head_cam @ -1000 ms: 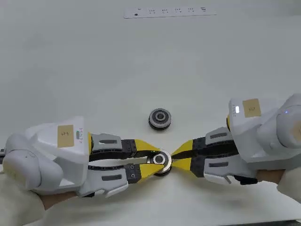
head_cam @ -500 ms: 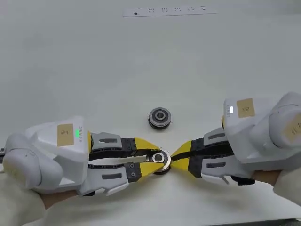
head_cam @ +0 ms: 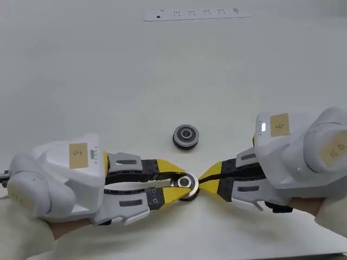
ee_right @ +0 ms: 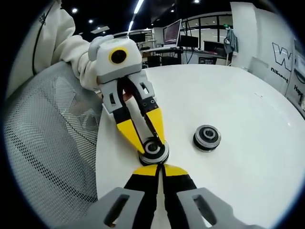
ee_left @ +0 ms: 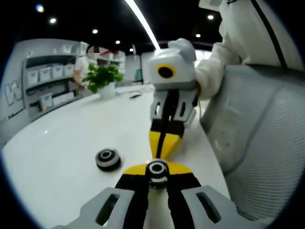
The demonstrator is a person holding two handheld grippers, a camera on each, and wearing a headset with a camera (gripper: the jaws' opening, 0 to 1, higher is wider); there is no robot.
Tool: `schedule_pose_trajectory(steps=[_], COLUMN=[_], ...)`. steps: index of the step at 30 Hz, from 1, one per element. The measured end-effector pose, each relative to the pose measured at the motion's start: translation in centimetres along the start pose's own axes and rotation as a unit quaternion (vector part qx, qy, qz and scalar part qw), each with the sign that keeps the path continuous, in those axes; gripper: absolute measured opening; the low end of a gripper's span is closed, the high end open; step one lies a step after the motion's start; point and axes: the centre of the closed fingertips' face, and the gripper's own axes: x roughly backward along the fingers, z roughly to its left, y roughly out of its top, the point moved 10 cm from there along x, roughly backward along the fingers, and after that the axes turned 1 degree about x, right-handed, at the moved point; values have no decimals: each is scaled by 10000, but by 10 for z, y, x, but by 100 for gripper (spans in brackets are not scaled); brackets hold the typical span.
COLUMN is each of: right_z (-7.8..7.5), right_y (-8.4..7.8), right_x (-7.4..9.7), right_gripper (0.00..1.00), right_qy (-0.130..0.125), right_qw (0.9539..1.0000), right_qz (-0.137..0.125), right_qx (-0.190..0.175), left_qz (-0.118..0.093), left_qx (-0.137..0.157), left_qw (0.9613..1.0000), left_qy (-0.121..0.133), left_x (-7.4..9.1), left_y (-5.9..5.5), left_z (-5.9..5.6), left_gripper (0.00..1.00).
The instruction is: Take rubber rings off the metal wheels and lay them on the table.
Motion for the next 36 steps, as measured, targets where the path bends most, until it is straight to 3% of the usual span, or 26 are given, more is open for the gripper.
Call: schedule_pose_trajectory(steps=[11,15,17,21,26,29,32,33,36], right_z=[-5,-8,-8,-11,-13,-13,-15,-14,-13], right_y=[1,-1,-1,-6,-9,-9,-8,-9,-8], right_x=[3,1,2,3,4,7,7,8,8], right_gripper=[0,0,0,0,0,0,0,0,0], right_qy=[-123,-106,-51,104,251,405,441,455,473], right_qw=[9999,9997,9986,9920,9870,9748,9725,9695,9687], right_qz=[28,-26,-111,-344,-490,-765,-732,-712,-741], right_qx=[-25,-209,-513,-1210,-1507,-2054,-2166,-2299,-2321], left_qz=[7,5,1,-15,-22,-27,-32,-32,-29], left_qx=[-40,-43,-49,-49,-50,-56,-69,-75,-86], left_qw=[10000,10000,10000,10000,10000,10000,10000,9999,9999], left_qy=[4,3,5,1,-18,-35,-58,-65,-71], left_x=[1,1,1,0,0,-1,-2,-2,-2], left_y=[1,1,1,0,0,0,0,0,0], left_z=[0,0,0,-1,-1,-2,-2,-3,-3], left_gripper=[14,14,14,14,14,14,14,14,14])
